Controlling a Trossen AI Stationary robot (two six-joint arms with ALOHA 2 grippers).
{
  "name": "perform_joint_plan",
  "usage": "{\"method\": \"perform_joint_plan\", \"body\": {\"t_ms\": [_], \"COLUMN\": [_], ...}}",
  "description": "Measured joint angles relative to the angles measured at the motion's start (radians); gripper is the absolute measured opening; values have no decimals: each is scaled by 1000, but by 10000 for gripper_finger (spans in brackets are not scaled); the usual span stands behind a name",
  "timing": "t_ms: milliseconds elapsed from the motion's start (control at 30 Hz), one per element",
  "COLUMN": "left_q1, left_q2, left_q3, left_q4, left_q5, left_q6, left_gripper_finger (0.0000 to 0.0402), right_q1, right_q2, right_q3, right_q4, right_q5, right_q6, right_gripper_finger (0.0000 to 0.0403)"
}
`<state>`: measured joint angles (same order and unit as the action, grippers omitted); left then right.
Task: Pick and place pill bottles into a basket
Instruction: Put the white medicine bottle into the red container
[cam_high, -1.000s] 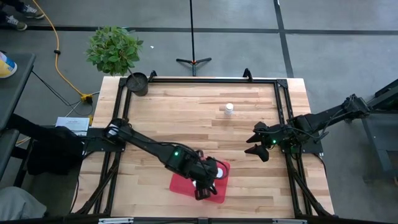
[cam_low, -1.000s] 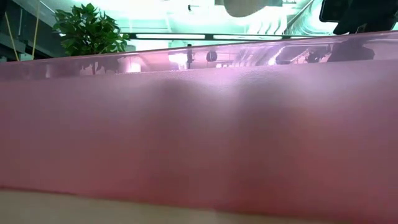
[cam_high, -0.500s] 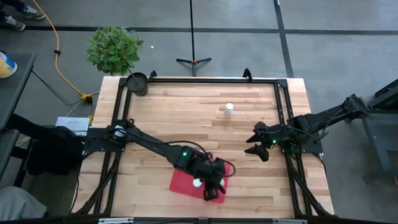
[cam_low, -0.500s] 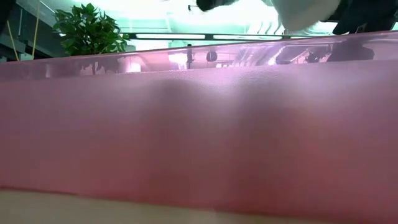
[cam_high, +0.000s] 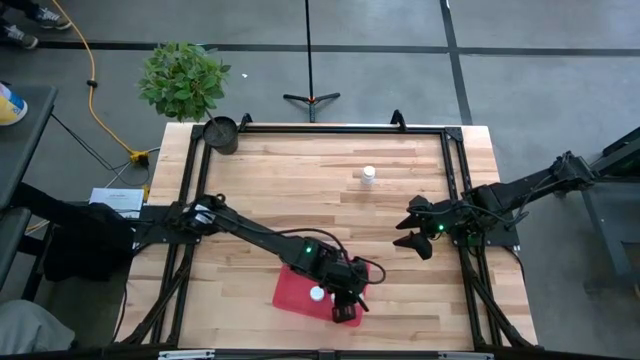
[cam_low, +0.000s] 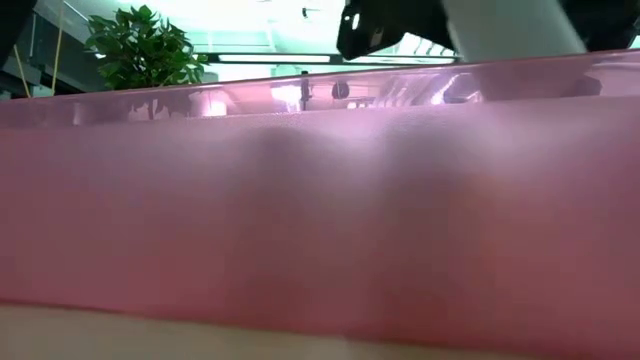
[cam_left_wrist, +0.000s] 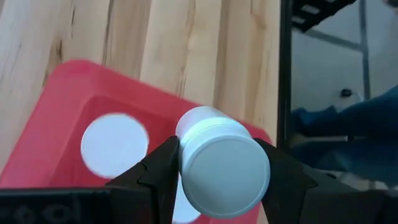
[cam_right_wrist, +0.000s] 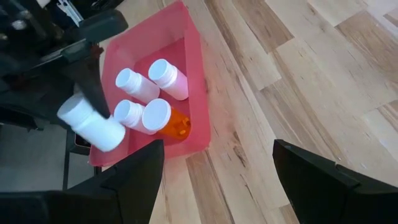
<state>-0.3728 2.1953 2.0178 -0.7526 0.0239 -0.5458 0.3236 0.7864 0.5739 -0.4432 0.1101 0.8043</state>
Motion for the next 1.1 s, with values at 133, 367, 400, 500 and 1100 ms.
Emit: {"method": "perform_joint_plan", "body": {"t_ms": [133, 367, 400, 500, 1100], "left_q1": [0, 0, 0, 0, -9], "left_q2": [14, 25, 25, 30, 93], "left_q3": [0, 0, 0, 2, 0], "left_q4": [0, -1, 1, 6, 0], "left_q5": [7, 47, 51, 65, 157], "left_q6": [11, 18, 18, 20, 45], "left_gripper_finger": [207, 207, 207, 207, 207], "right_q1": [0, 0, 0, 0, 0], "right_q2": [0, 0, 0, 0, 0], "right_q3": [0, 0, 0, 0, 0], "right_q4": [0, 0, 0, 0, -1], "right_q5": [0, 4, 4, 4, 7], "right_q6": [0, 0, 0, 0, 2], "right_gripper_finger": [291, 291, 291, 291, 291]}}
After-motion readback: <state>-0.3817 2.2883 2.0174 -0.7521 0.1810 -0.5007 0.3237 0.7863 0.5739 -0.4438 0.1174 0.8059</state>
